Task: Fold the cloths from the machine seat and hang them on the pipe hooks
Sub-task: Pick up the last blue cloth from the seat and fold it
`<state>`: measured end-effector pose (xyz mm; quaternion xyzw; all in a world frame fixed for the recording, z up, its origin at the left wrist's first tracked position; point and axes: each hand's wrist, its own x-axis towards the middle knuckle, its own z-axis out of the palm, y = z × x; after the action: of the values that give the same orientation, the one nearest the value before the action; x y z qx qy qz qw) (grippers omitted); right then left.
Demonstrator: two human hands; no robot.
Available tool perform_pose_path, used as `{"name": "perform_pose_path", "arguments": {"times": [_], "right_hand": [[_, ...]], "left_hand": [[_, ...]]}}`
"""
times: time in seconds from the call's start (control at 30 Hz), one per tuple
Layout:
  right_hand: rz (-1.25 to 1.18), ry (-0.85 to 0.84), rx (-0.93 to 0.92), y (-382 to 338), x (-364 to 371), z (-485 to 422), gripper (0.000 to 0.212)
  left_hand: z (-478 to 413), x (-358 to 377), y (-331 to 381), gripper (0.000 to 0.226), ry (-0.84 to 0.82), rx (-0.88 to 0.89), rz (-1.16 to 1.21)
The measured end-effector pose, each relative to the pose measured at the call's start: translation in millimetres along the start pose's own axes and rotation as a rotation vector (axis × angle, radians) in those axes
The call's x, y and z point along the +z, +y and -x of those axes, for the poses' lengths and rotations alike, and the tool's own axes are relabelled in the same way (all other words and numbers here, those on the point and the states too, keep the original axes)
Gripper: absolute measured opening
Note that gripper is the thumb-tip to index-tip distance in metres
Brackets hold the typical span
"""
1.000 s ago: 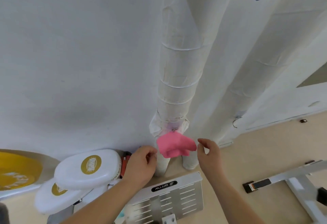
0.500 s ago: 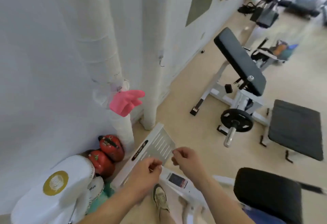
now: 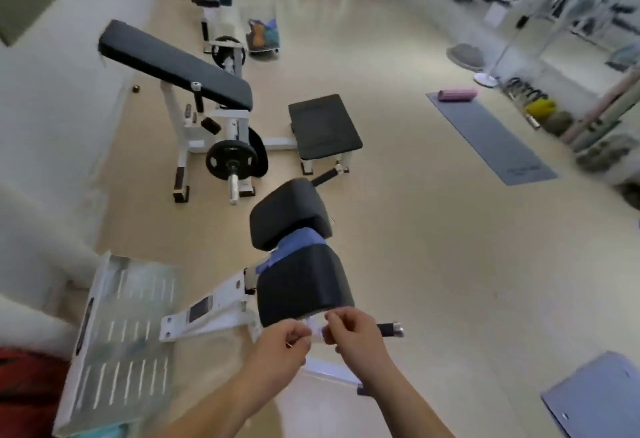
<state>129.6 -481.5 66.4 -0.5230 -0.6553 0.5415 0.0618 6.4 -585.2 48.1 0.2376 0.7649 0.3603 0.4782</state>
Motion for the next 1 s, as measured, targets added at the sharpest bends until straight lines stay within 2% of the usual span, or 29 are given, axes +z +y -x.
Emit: {"name": "perform_pose_path", "arguments": {"times": [0.17,0.33,0.47,0.6,0.77,0.87,1.0], "right_hand": [[0.073,0.039,-0.027,90,-133,11,0.017],[0.069,-0.032,-0.033,121,-213,2,0.021],[0.025,-0.092,-0.031,107,-254,-39,0.019],[0.038,-0.103,-0.060,82,-284,-108,0.017],[0.060,-0.151,-0.040,48,-320,-186,0.017],[0.107,-0.222,-0.042,22,-321,-232,0.016],[0.198,-0.399,-0.087,-15,-291,-304,0.017]], "left_hand": [[2,152,44,0.017,-0.032,-0.008,0.183],[0,228,71,0.016,0.022,0.025,0.202],[-33,240,98,0.023,0.107,-0.015,0.209],[-89,240,114,0.016,0.251,-0.062,0.301],[-155,233,135,0.017,0.326,-0.119,0.300],[-182,225,140,0.018,0.414,-0.190,0.304],[-223,208,144,0.017,0.603,-0.299,0.340]]}}
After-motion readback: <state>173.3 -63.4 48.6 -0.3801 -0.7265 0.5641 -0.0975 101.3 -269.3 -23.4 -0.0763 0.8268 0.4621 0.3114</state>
